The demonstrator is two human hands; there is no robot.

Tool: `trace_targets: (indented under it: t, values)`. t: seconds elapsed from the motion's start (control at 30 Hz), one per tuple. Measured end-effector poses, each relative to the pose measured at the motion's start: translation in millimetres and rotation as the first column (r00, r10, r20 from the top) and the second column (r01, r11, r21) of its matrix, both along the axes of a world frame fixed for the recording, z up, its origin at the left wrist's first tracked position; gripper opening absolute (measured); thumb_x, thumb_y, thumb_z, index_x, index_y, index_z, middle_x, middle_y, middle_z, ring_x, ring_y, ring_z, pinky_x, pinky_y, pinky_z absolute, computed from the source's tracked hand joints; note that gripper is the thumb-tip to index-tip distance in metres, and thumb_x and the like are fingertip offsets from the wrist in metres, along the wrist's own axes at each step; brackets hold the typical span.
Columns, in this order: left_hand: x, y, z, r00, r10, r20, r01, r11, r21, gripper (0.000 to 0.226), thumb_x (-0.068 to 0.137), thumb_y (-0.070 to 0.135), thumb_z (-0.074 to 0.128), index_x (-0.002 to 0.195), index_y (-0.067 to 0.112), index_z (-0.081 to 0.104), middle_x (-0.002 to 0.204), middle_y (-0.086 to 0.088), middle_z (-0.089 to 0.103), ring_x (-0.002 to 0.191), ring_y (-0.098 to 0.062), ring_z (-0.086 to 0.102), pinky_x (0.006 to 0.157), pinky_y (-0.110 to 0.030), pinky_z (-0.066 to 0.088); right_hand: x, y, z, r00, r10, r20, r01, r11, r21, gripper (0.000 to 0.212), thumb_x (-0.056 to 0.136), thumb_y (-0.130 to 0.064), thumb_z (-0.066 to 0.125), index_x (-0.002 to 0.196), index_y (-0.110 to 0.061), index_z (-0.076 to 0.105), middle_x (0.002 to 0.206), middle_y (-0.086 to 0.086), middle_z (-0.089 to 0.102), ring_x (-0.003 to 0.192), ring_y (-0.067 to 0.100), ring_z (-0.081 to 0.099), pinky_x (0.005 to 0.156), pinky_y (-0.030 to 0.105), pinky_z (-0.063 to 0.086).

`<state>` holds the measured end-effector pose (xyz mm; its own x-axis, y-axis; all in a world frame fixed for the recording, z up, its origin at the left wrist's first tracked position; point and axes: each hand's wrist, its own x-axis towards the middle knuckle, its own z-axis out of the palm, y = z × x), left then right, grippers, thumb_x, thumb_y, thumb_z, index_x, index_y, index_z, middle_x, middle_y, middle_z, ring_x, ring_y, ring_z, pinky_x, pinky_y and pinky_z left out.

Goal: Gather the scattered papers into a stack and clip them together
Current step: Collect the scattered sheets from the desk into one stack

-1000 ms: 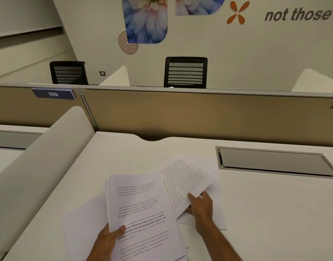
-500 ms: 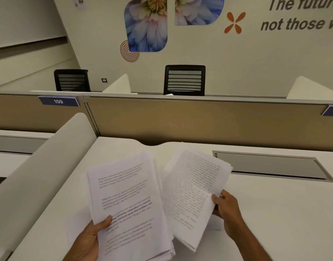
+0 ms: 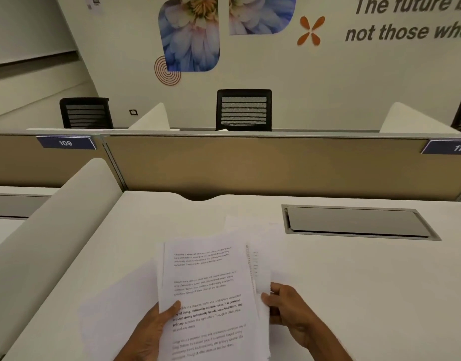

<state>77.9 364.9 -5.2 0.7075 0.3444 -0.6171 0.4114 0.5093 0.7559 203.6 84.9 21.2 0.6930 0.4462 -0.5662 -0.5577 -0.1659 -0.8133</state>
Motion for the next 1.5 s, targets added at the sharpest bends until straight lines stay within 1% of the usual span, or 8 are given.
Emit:
trace_targets:
  t: [0.17,0.27,0.37,0.57,0.9,1.1,1.27,1.5]
  values:
    - [2,-5,-5,0.996,-0.092,0.003,0.092,0.994,0.054,0.078,0.062,0.02,0.091,0.133,0.005,0.062,0.126,-0.024,0.071,0.12,-0.044,0.064,0.113,-0.059,0.042,-2,19,-5,1.0,-0.028,-0.005,0.028,1.0,-0.014,0.02,0.096,-0.021,0.065,0.107,-0.009,0.076,0.1,0.016,0.079,0.084,0.026,0.075,0.066,0.03,0.06]
    - [5,4,-17,0.998,-0.057,-0.021,0.059,0.992,0.115,0.069,0.079,0.005,0.08,0.141,-0.004,0.053,0.131,-0.03,0.065,0.123,-0.047,0.06,0.114,-0.06,0.04,5,21,-21,0.967,-0.209,0.148,0.235,0.954,-0.185,0.017,0.095,-0.023,0.064,0.106,-0.011,0.071,0.097,0.016,0.076,0.072,0.024,0.071,0.063,0.037,0.061]
    - [5,7,-22,1.0,-0.008,-0.001,0.008,0.988,0.155,0.08,0.064,0.011,0.08,0.138,-0.004,0.053,0.129,-0.031,0.065,0.122,-0.048,0.06,0.113,-0.06,0.041,16,16,-40,0.862,-0.111,0.495,0.423,0.698,-0.578,0.046,0.089,-0.032,0.071,0.13,-0.017,0.056,0.123,0.012,0.063,0.11,0.028,0.062,0.09,0.046,0.054]
    - [4,8,-25,0.993,0.106,0.045,-0.111,0.986,0.124,0.036,0.093,-0.01,0.061,0.127,0.002,0.057,0.082,-0.006,0.076,0.09,-0.031,0.065,0.107,-0.046,0.043,24,37,-39,0.915,0.247,0.32,0.203,0.404,-0.892,0.102,0.077,-0.051,0.078,0.153,-0.021,0.017,0.143,0.011,0.033,0.132,0.029,0.038,0.099,0.05,0.045]
    - [4,22,-24,0.977,0.198,0.08,-0.203,0.977,0.065,0.046,0.094,-0.015,0.056,0.139,-0.017,0.047,0.141,-0.041,0.05,0.083,-0.023,0.058,0.094,-0.042,0.052,35,40,-48,0.895,-0.029,0.446,0.372,0.602,-0.707,0.09,0.082,-0.003,0.072,0.154,-0.011,0.019,0.133,0.021,0.045,0.115,0.036,0.057,0.088,0.041,0.055]
    - [4,15,-15,0.975,0.202,0.09,-0.196,0.978,-0.069,0.071,0.067,0.0,0.088,0.131,-0.01,0.058,0.103,-0.017,0.073,0.097,-0.033,0.062,0.112,-0.053,0.042,36,0,-44,0.884,-0.405,0.231,0.464,0.817,-0.342,0.043,0.079,0.01,0.062,0.12,-0.002,0.067,0.102,0.015,0.075,0.086,0.031,0.069,0.074,0.04,0.059]
    - [5,-1,-9,0.981,0.18,0.066,-0.169,0.975,-0.146,0.037,0.096,-0.007,0.055,0.132,-0.003,0.059,0.097,-0.017,0.077,0.099,-0.034,0.065,0.088,-0.044,0.058,15,-40,-22,0.906,-0.406,0.12,0.419,0.901,-0.114,0.03,0.091,0.009,0.059,0.106,-0.015,0.071,0.088,0.008,0.08,0.078,0.024,0.068,0.066,0.029,0.053]
    - [-6,-10,1,0.995,0.102,-0.009,-0.097,0.911,-0.401,0.046,0.091,0.005,0.063,0.137,0.005,0.06,0.136,-0.028,0.064,0.131,-0.046,0.056,0.116,-0.065,0.033,-14,-78,-12,0.905,-0.26,0.337,0.308,0.946,-0.097,0.037,0.089,0.02,0.058,0.107,-0.009,0.072,0.092,0.013,0.081,0.074,0.013,0.076,0.069,0.018,0.06]
